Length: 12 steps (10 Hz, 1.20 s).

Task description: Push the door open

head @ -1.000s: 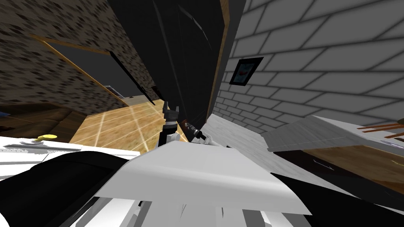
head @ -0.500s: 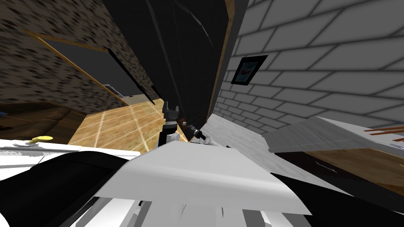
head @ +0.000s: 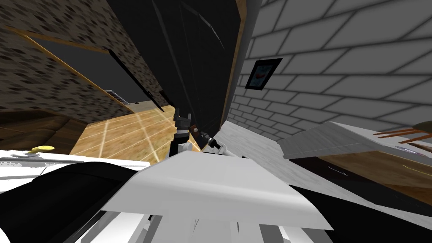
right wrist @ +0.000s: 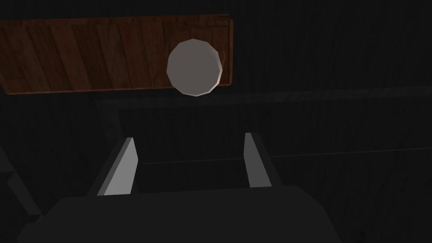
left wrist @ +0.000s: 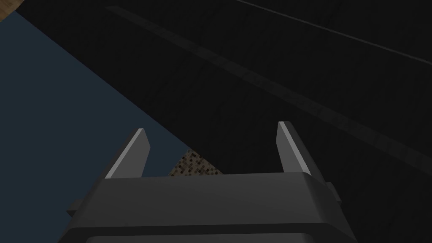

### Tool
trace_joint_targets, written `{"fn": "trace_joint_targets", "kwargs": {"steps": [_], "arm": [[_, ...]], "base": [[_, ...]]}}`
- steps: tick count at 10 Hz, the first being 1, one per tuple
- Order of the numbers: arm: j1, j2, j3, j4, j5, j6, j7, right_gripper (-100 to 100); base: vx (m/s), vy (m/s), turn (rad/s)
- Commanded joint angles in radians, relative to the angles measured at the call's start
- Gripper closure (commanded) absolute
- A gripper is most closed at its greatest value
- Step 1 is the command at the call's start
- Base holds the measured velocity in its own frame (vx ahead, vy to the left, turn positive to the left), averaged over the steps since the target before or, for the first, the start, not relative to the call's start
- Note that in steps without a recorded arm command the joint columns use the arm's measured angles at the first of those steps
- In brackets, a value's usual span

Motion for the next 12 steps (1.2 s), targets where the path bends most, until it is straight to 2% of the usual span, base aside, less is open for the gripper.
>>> {"fn": "trace_joint_targets", "kwargs": {"steps": [1, 2, 3, 5, 9, 10, 11, 12], "arm": [[-0.002, 0.003, -0.022, 0.009, 0.001, 0.004, 0.005, -100], [0.004, 0.003, -0.013, 0.004, 0.002, 0.002, 0.006, -100], [0.004, 0.004, -0.022, 0.012, 0.004, 0.003, 0.010, -100], [0.003, 0.007, -0.026, 0.016, 0.005, 0.003, 0.012, -100], [0.001, 0.028, -0.044, 0.035, 0.009, 0.004, 0.019, -100], [0.000, 0.025, -0.041, 0.033, 0.008, 0.003, 0.017, -100], [0.000, 0.025, -0.041, 0.033, 0.008, 0.003, 0.017, 100], [0.000, 0.025, -0.041, 0.033, 0.008, 0.003, 0.017, 100]], "base": [[-0.234, -0.066, -0.091], [-0.098, -0.034, -0.010], [0.031, 0.087, 0.041], [0.119, 0.138, 0.027], [0.126, 0.183, 0.032], [0.038, 0.058, -0.003], [-0.006, -0.006, -0.001], [-0.015, -0.022, 0.003]]}}
